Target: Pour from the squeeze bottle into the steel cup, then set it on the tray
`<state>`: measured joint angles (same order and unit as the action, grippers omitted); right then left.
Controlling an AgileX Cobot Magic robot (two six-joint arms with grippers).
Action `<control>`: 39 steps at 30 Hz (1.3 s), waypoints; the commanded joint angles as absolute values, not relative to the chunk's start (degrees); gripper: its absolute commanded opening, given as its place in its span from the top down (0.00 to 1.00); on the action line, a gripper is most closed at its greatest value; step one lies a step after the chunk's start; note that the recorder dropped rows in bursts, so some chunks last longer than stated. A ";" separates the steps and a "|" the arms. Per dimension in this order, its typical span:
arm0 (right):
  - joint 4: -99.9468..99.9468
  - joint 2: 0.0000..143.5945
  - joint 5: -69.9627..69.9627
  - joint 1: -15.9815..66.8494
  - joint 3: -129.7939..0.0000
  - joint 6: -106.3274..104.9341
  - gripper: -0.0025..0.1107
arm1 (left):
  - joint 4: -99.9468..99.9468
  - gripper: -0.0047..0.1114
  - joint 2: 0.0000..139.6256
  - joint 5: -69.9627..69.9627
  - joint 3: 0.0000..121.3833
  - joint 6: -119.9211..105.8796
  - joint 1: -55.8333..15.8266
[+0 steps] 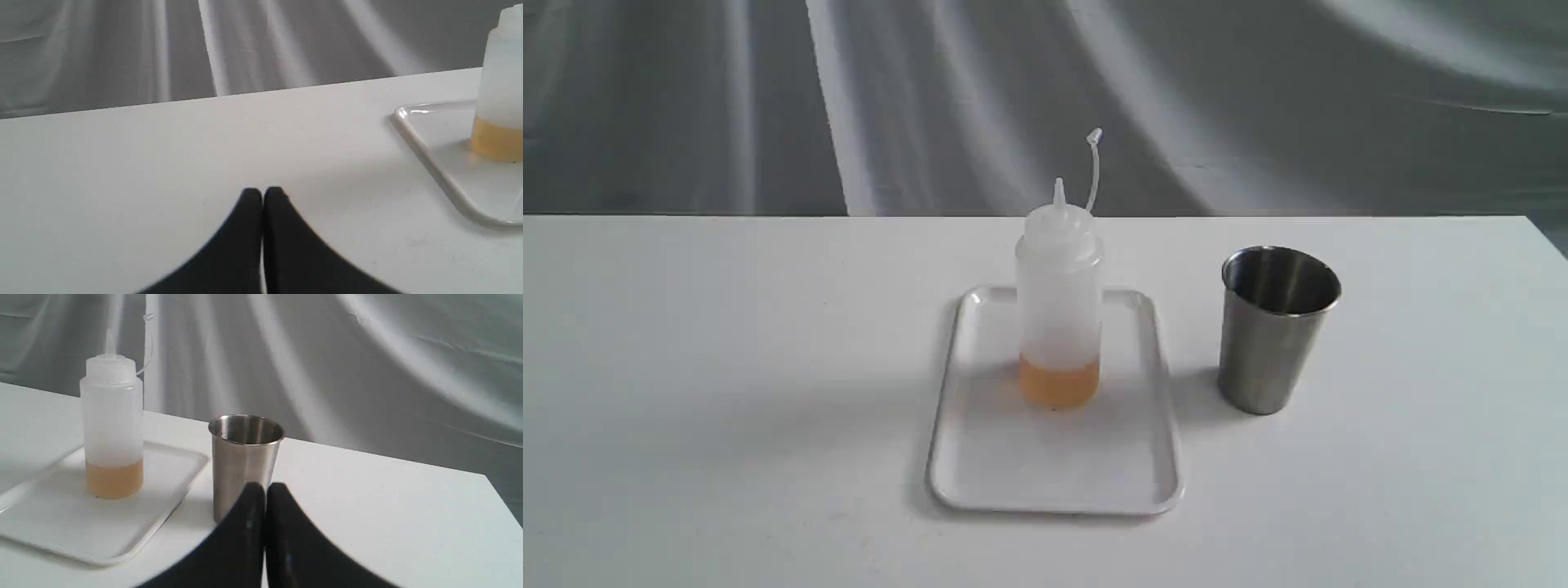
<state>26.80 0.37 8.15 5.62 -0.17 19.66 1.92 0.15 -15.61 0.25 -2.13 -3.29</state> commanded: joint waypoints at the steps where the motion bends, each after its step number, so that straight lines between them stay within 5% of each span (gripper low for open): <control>1: 25.58 0.00 8.40 5.24 0.00 19.55 0.98 | 1.88 0.96 0.00 -15.22 0.00 -1.73 -3.62; 39: 11.16 0.00 18.00 5.24 0.00 6.76 0.98 | 1.88 0.96 0.00 -15.22 0.00 -2.09 -3.62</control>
